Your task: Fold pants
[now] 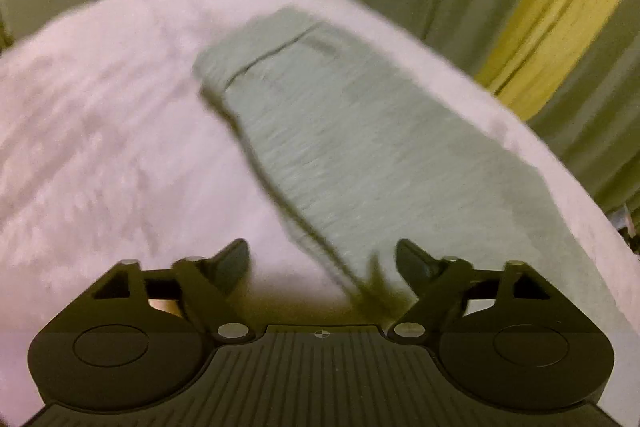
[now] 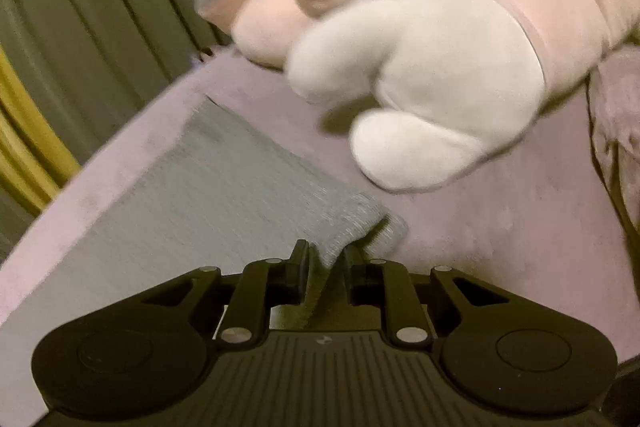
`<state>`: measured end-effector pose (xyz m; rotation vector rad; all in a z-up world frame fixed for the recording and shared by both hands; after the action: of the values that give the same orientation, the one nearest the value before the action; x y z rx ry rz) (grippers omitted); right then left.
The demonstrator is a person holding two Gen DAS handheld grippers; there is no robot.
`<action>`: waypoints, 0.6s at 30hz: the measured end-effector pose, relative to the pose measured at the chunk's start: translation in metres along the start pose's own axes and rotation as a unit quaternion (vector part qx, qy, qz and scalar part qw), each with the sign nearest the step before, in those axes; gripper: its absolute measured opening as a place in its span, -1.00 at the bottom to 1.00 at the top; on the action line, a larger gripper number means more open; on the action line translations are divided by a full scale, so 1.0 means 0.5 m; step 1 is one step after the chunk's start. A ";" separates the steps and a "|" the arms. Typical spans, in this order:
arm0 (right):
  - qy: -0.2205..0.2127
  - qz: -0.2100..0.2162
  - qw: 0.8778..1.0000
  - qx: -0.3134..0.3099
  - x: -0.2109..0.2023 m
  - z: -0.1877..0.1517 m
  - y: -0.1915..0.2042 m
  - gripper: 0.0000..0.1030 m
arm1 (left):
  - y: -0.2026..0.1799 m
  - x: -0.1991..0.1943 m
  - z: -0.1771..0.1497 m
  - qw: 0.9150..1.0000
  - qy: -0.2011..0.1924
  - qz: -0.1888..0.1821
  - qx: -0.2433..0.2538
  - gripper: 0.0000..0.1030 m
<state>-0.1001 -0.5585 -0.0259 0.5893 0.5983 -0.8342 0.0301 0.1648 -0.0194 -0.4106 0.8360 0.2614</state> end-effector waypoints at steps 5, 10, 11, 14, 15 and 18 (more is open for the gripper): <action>-0.003 0.062 0.997 -0.055 -0.020 -0.017 0.085 -0.61 | -0.101 0.011 -0.034 0.997 -0.014 -0.023 0.071 0.89; 0.076 0.081 0.991 -0.079 0.023 -0.042 0.115 0.18 | -0.167 0.078 -0.087 0.989 0.069 -0.029 0.131 0.89; 0.093 0.062 0.991 -0.071 0.035 -0.043 0.107 0.32 | -0.169 0.093 -0.088 0.986 0.086 -0.017 0.141 0.88; 0.109 0.034 0.993 -0.033 0.053 -0.042 0.081 0.32 | -0.143 0.125 -0.084 0.987 0.130 0.000 0.094 0.88; 0.101 0.017 0.994 -0.032 0.049 -0.039 0.078 0.32 | -0.130 0.129 -0.081 0.988 0.136 0.001 0.073 0.88; 0.057 -0.073 0.995 -0.047 0.033 -0.027 0.073 0.41 | -0.097 0.120 -0.070 0.992 0.122 0.002 0.022 0.88</action>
<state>-0.0651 -0.5377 -0.0376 0.5146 0.7872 -0.9081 0.0644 0.1096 -0.0739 -0.4054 1.0813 0.1983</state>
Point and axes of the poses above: each gripper's, at about its wrist camera, not at the fingertips, and x roughly the way its jaws point, y to its left, z to its top, the point moved 5 cm from there along x, roughly the way its jaws point, and after that the axes turned 3 degrees about -y, right-handed, at the moved point
